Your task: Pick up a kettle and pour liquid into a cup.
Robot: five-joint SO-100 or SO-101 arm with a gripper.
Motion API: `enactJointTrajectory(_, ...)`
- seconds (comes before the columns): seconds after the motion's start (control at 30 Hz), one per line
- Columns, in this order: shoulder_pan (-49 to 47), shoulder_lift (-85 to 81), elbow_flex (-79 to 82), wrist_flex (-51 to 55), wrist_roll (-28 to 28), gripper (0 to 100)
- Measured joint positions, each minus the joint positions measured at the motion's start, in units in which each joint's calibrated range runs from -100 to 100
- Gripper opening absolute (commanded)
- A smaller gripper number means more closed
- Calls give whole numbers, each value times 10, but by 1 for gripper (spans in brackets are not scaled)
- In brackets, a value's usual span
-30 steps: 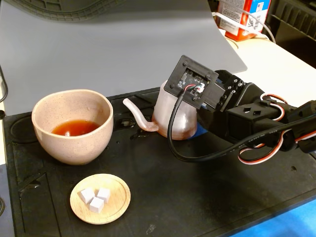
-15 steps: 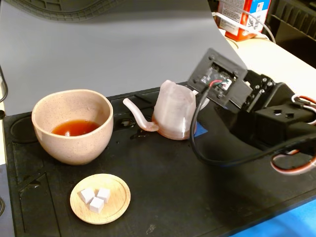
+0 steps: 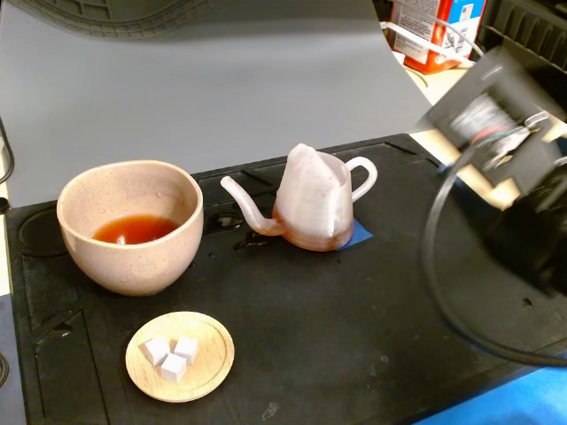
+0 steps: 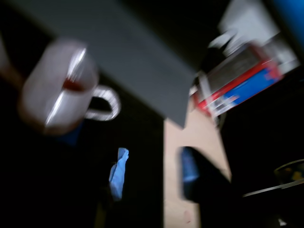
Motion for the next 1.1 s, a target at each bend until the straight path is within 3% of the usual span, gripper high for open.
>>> enactJointTrajectory(0.2, 0, -187, 65, 5, -48, 1)
enactJointTrajectory(0.33, 0, -286, 69, 62, -87, 1)
enactJointTrajectory(0.53, 1, -447, 77, 216, -153, 1)
enactJointTrajectory(0.7, 0, -594, 77, 404, -195, 1)
enactJointTrajectory(0.8, 0, -654, 77, 506, -205, 1)
enactJointTrajectory(1.0, 4, -659, 77, 556, -205, 1)
enactJointTrajectory(1.1, 4, -659, 77, 655, -205, 1)
